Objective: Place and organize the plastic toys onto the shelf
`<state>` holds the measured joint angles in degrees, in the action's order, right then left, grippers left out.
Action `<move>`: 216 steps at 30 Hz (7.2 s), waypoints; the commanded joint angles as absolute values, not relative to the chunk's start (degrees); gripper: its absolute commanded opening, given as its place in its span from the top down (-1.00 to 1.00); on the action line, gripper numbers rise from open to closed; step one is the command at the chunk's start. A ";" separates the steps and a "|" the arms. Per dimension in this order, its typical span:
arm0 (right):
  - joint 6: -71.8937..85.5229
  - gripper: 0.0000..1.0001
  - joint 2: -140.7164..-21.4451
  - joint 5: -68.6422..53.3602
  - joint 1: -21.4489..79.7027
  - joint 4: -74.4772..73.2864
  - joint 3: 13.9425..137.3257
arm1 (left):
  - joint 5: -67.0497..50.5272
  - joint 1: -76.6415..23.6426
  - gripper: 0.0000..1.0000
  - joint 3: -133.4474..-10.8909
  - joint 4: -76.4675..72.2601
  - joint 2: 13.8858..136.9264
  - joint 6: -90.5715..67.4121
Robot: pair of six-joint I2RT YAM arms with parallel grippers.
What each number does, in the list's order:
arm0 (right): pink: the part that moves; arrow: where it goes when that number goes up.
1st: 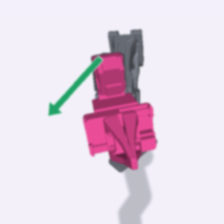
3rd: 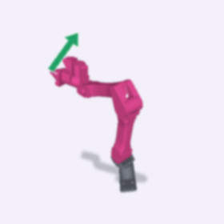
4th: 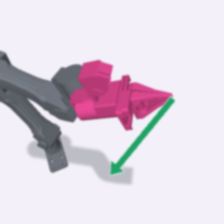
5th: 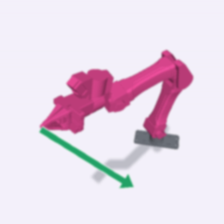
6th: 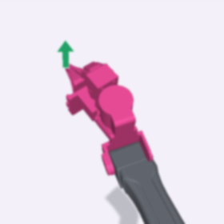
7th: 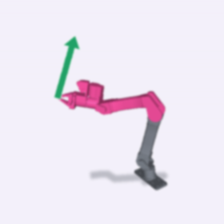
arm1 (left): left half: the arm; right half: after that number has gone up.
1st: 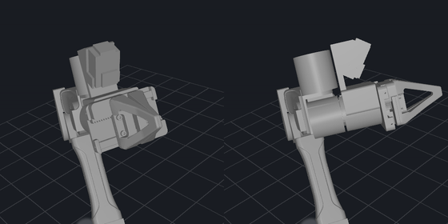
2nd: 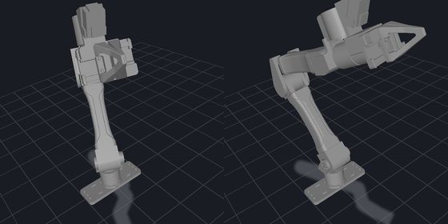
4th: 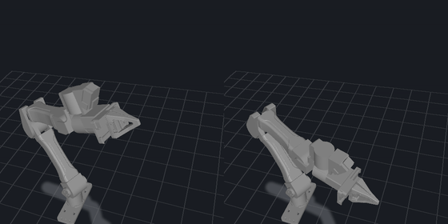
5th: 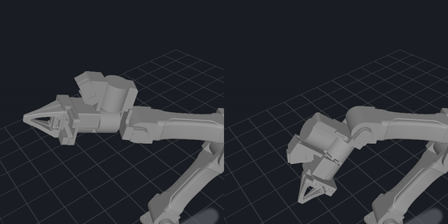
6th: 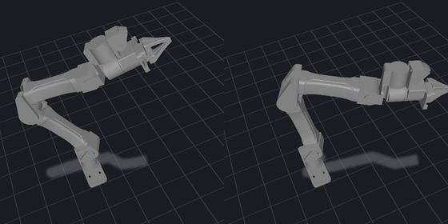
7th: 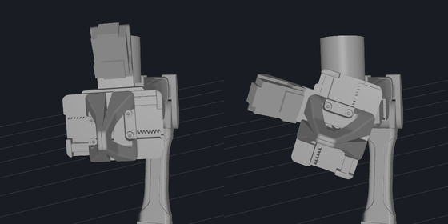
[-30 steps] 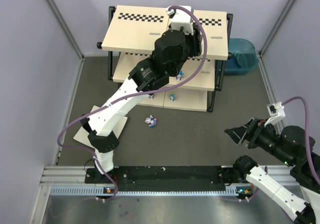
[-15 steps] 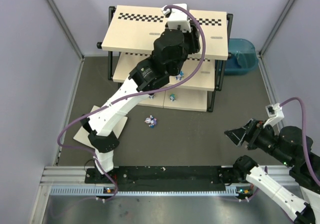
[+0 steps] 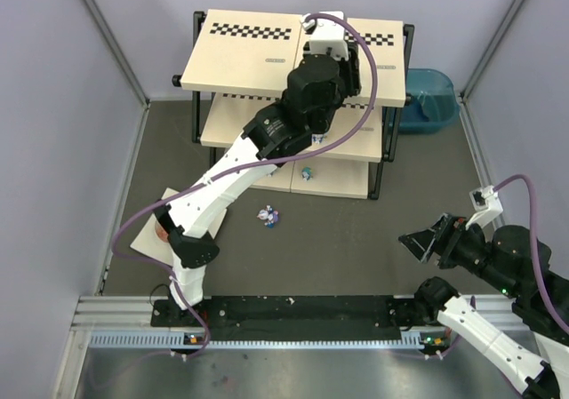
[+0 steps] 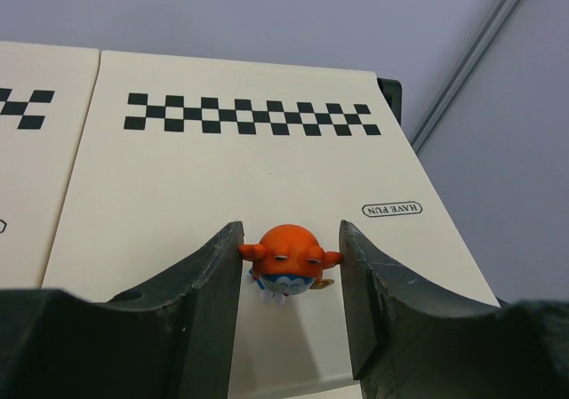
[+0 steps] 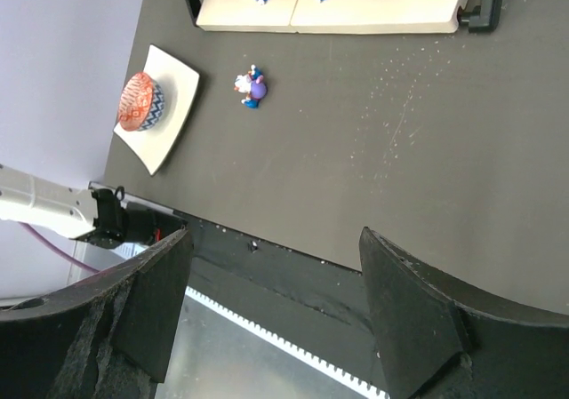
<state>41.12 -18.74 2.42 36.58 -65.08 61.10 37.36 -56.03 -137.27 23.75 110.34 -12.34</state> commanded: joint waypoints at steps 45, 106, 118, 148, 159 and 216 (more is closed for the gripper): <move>37.88 -0.53 -18.54 7.12 36.12 -67.85 63.37 | 34.19 -53.09 1.00 -133.07 24.61 103.98 -17.49; 38.41 -0.75 -17.84 7.03 36.12 -68.12 62.49 | 32.34 -52.03 -0.08 -129.99 23.20 103.71 -19.25; 38.23 -0.78 -18.10 7.21 36.12 -68.12 62.84 | 32.43 -52.03 -0.19 -129.55 22.06 103.27 -18.90; 36.91 -0.79 -17.40 10.55 36.12 -68.55 63.72 | 22.50 -52.12 -0.52 -102.96 9.76 75.69 -12.48; 35.86 -0.64 -19.16 -3.42 36.12 -57.78 52.67 | 27.14 -52.03 -0.48 -63.86 12.83 49.95 -19.40; 35.77 -0.06 -105.73 10.11 56.87 16.52 57.83 | 37.27 -51.77 -0.58 -28.48 31.64 13.89 -42.71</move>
<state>35.16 -104.60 11.51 57.19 14.15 54.87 37.34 -52.03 -28.64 32.23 14.74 -42.13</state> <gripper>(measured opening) 0.533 0.793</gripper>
